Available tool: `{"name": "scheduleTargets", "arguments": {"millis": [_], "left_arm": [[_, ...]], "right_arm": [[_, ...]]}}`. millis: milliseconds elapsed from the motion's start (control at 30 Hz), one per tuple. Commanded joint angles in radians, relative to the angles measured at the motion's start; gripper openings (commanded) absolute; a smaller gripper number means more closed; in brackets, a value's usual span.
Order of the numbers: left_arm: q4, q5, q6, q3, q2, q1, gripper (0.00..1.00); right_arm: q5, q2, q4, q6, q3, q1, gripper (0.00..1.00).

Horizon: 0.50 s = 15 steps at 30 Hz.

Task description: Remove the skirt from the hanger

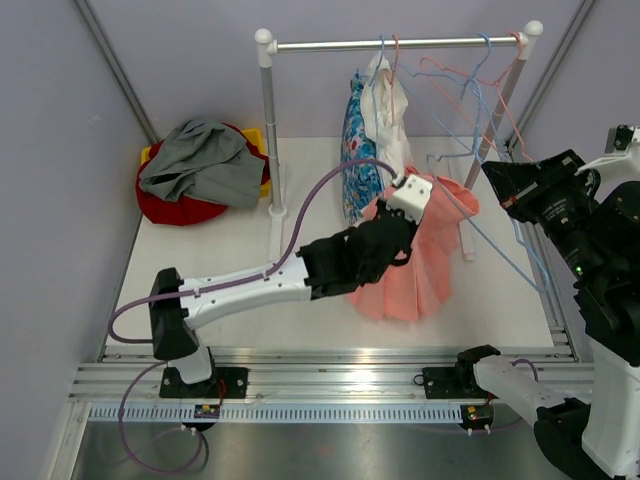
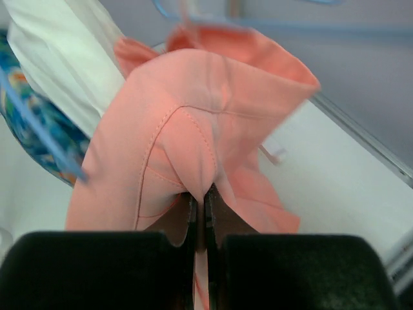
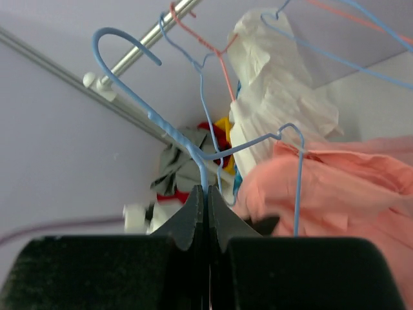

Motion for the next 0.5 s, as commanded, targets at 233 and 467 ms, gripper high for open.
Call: {"name": "scheduleTargets", "arguments": {"millis": [233, 467], "left_arm": [[-0.216, 0.011, -0.013, 0.345, 0.151, 0.218, 0.0], [-0.202, 0.033, -0.068, 0.175, 0.022, 0.249, 0.0]], "right_arm": [[-0.115, 0.106, -0.536, -0.022, 0.405, 0.001, 0.0], [-0.055, 0.083, -0.604, -0.054, 0.419, -0.001, 0.0]]}}
